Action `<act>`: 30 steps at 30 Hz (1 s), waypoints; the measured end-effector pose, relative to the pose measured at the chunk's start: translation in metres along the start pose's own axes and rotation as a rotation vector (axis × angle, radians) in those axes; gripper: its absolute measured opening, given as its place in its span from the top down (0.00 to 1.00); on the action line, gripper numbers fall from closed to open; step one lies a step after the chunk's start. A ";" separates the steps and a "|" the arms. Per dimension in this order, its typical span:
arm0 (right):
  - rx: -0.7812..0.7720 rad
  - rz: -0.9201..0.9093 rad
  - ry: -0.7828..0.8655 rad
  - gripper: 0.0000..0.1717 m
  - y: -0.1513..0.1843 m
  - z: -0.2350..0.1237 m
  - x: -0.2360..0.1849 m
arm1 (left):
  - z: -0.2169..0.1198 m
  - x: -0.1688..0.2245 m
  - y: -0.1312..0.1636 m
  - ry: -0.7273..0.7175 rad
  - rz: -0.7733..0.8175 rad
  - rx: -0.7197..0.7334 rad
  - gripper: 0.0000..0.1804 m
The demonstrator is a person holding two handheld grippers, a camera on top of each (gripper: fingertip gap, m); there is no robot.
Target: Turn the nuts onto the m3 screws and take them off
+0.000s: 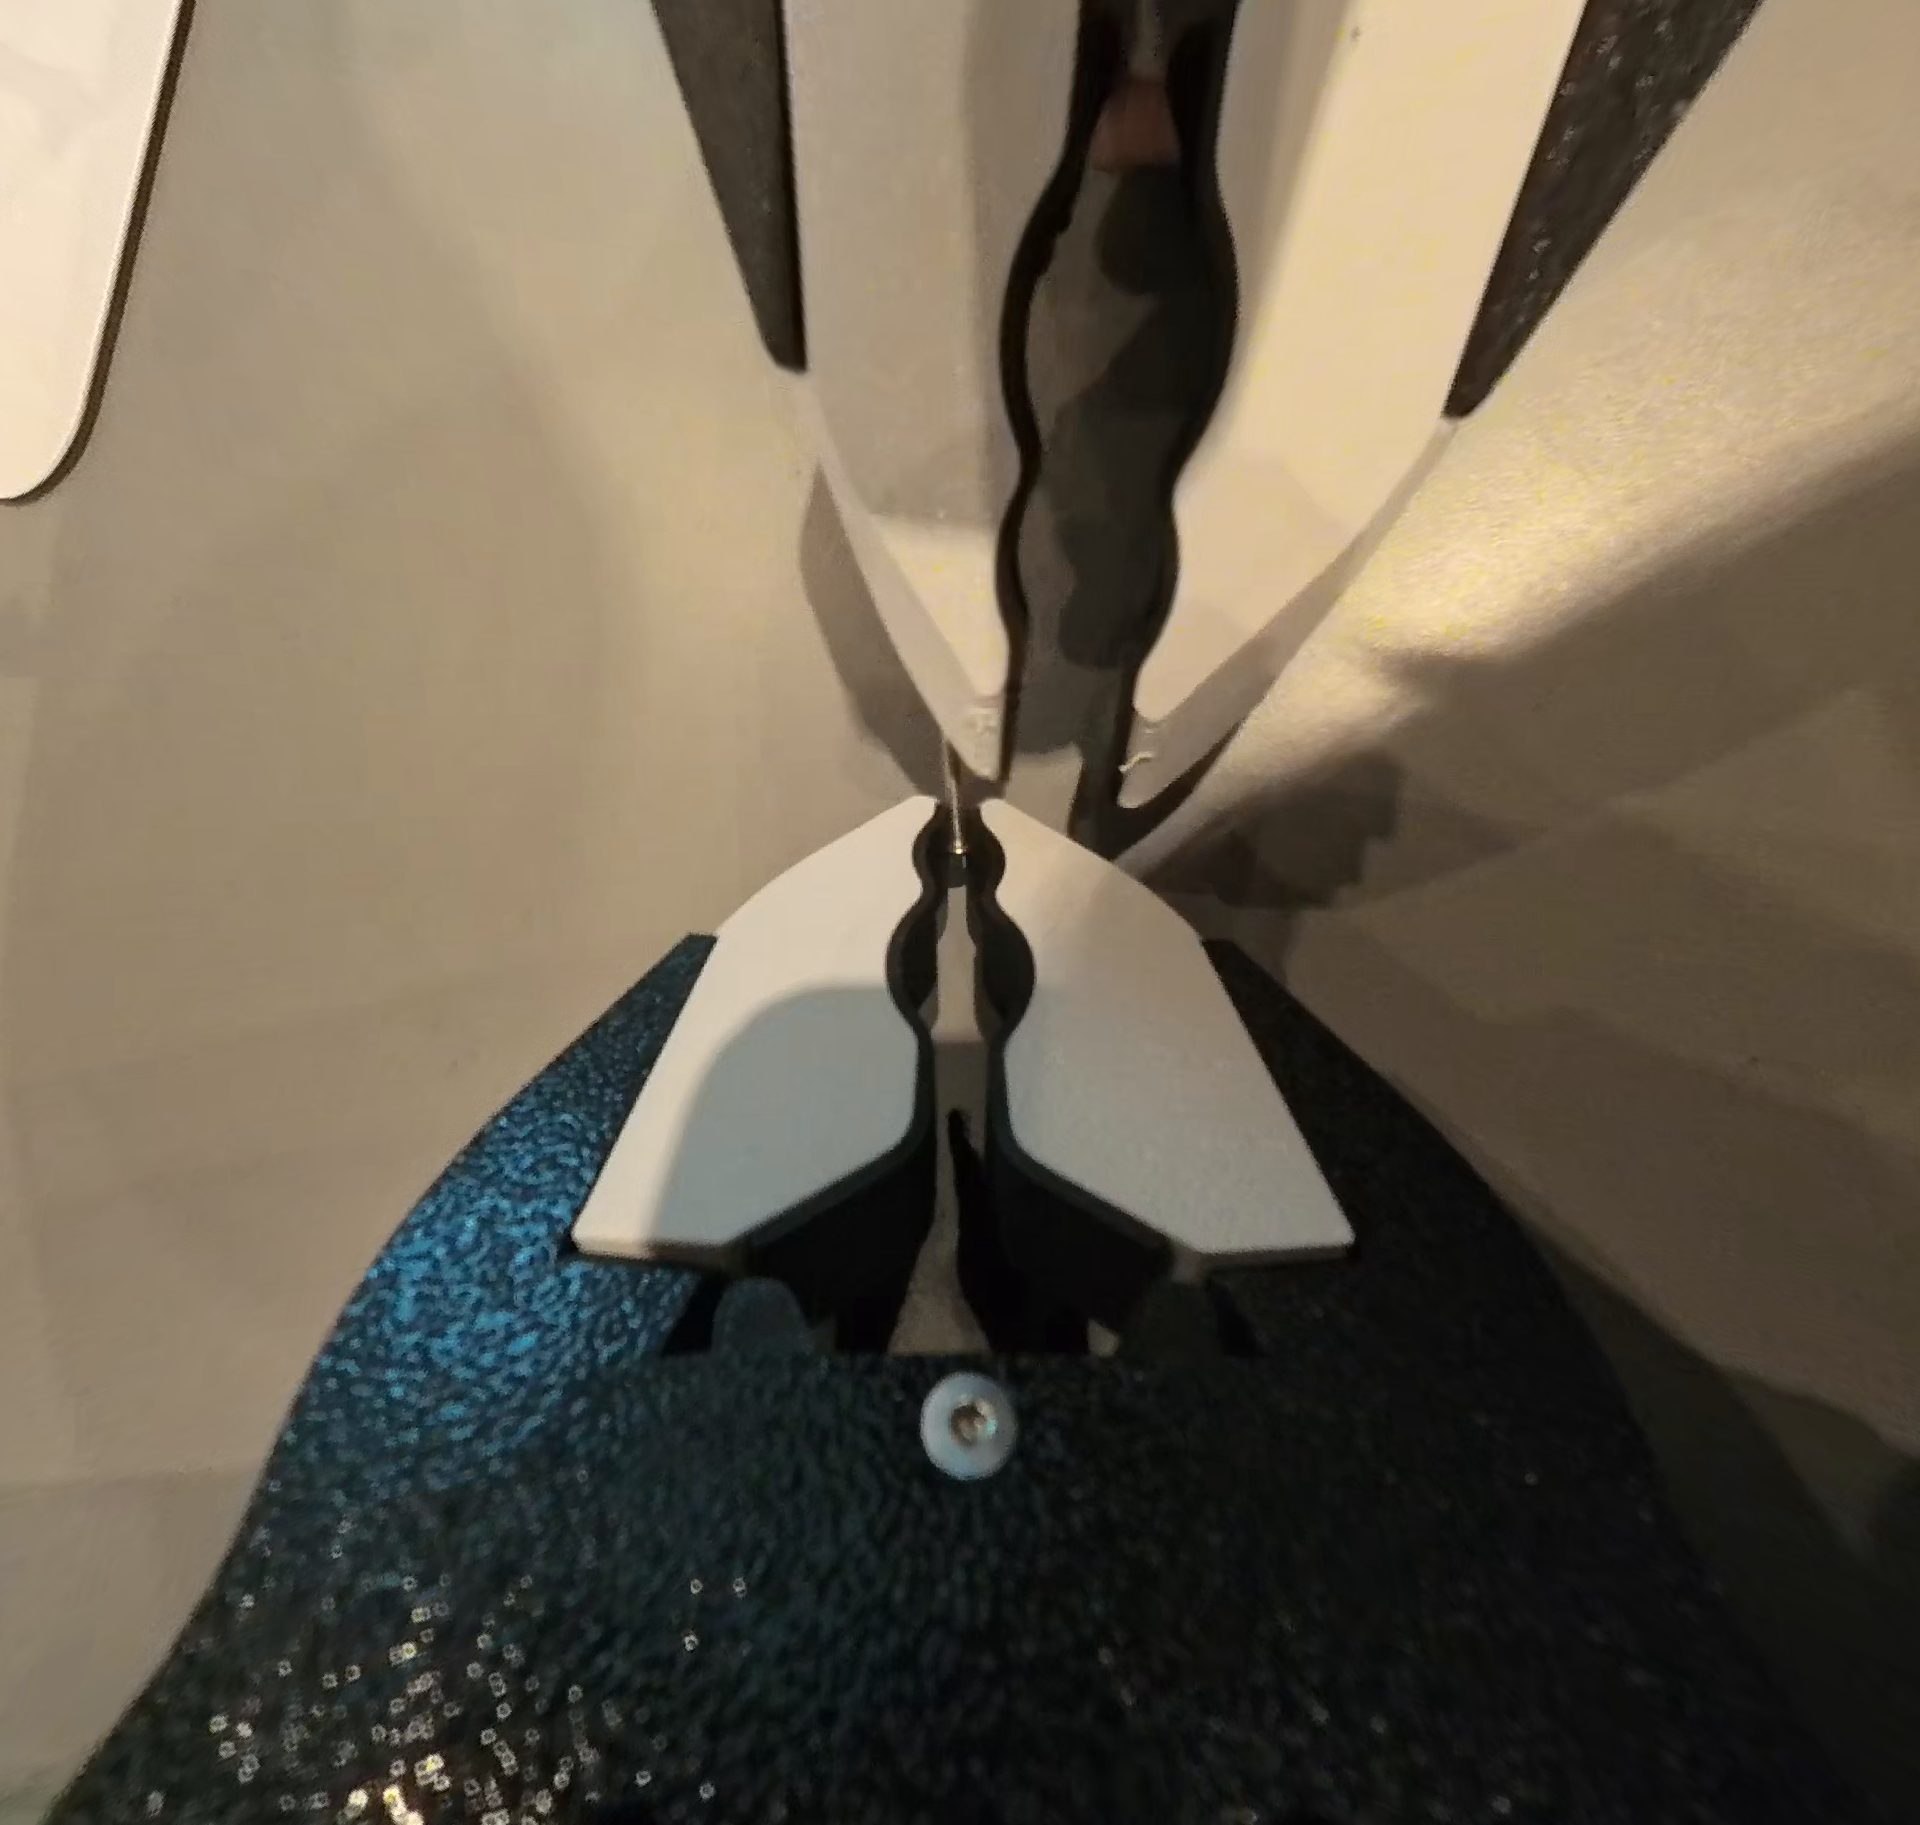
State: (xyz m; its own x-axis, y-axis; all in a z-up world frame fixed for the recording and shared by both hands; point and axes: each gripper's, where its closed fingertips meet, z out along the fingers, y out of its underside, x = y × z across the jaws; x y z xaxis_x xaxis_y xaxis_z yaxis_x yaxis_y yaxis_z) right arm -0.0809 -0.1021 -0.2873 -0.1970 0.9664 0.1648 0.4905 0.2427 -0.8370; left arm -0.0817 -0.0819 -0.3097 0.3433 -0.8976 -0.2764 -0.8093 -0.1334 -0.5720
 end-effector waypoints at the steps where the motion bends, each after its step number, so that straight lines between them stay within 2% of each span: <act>1: 0.007 0.006 0.018 0.89 -0.001 -0.001 0.003 | 0.000 0.000 0.000 0.000 -0.001 0.001 0.99; 6: -0.035 0.011 0.060 0.82 0.004 0.002 0.008 | 0.000 0.000 0.000 0.000 0.003 0.002 0.99; 8: -0.049 -0.005 0.059 0.83 0.006 0.003 0.007 | 0.000 0.000 0.000 0.001 0.001 0.003 0.99; 12: -0.006 -0.002 0.016 0.93 0.002 -0.001 0.002 | 0.000 0.000 0.000 0.000 0.004 0.000 0.99; 17: -0.036 -0.010 0.095 0.87 0.007 -0.001 0.013 | 0.000 -0.001 0.000 -0.002 0.008 -0.002 0.99; 22: -0.033 -0.036 0.074 0.91 0.006 -0.002 0.009 | 0.000 -0.001 -0.001 -0.011 0.025 -0.004 0.99; 24: 0.005 -0.037 0.040 0.97 0.001 -0.004 0.005 | 0.000 0.000 -0.001 -0.013 0.033 -0.011 0.99; 30: -0.039 -0.052 0.139 0.86 0.007 -0.002 0.018 | 0.001 -0.002 -0.001 -0.012 0.031 -0.006 0.99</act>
State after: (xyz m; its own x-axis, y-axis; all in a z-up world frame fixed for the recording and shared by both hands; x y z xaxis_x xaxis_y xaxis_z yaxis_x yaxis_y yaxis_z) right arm -0.0792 -0.0832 -0.2893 -0.1050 0.9543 0.2798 0.5154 0.2928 -0.8054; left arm -0.0814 -0.0797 -0.3097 0.3238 -0.8964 -0.3027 -0.8222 -0.1082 -0.5589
